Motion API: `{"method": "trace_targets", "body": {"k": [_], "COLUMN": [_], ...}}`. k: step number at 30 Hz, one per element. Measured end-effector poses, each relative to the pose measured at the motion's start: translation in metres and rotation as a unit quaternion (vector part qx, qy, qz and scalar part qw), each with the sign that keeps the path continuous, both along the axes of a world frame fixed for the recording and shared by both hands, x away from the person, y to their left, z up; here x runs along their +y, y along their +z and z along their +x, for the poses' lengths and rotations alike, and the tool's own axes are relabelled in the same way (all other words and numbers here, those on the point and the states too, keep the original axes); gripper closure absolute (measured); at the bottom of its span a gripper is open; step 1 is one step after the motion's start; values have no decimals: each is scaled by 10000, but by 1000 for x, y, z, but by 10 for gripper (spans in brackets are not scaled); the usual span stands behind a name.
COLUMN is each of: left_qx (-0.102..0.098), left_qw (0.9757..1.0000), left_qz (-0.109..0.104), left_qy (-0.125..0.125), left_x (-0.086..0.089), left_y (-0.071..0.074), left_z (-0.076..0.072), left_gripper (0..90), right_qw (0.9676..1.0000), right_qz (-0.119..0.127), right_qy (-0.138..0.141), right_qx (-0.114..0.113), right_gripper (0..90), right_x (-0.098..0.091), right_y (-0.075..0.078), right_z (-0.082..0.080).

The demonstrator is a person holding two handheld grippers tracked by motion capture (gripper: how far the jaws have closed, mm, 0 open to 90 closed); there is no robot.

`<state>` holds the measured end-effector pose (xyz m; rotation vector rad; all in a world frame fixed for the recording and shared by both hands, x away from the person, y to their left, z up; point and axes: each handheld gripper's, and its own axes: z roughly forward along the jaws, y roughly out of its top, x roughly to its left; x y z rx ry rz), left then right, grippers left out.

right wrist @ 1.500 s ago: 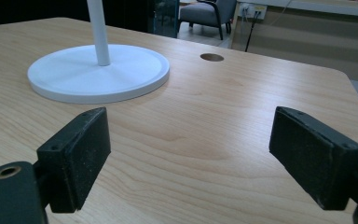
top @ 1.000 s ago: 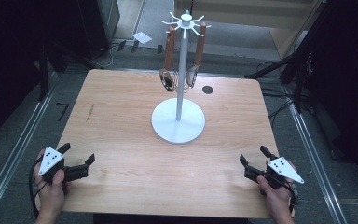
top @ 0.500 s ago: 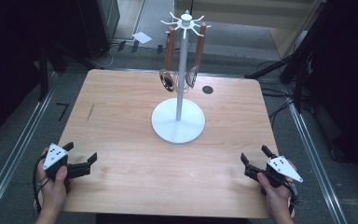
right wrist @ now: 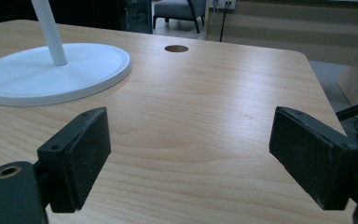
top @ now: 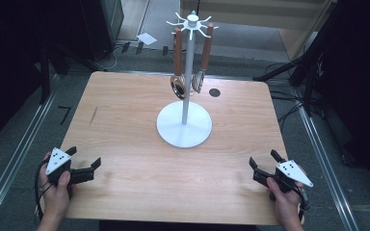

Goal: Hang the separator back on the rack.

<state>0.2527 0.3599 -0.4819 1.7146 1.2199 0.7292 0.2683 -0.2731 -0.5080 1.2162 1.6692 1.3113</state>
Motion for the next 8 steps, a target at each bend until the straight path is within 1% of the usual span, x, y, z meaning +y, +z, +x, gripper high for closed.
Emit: {"method": "trace_targets", "body": {"k": [4,8], "left_qx": [25,109], "left_qw": [10000,9999], "left_qz": [-23,-24], "left_qy": [-7,-19], "left_x": [0,0], "left_y": [0,0], "left_z": [1,2], "left_gripper": [0,0], "right_qw": [10000,10000], "right_qz": [-15,-25], "right_qy": [-5,-17], "right_qx": [-14,-6], "right_gripper": [130,130], "right_x": [1,1], "right_y": [0,0], "right_z": [0,0]}}
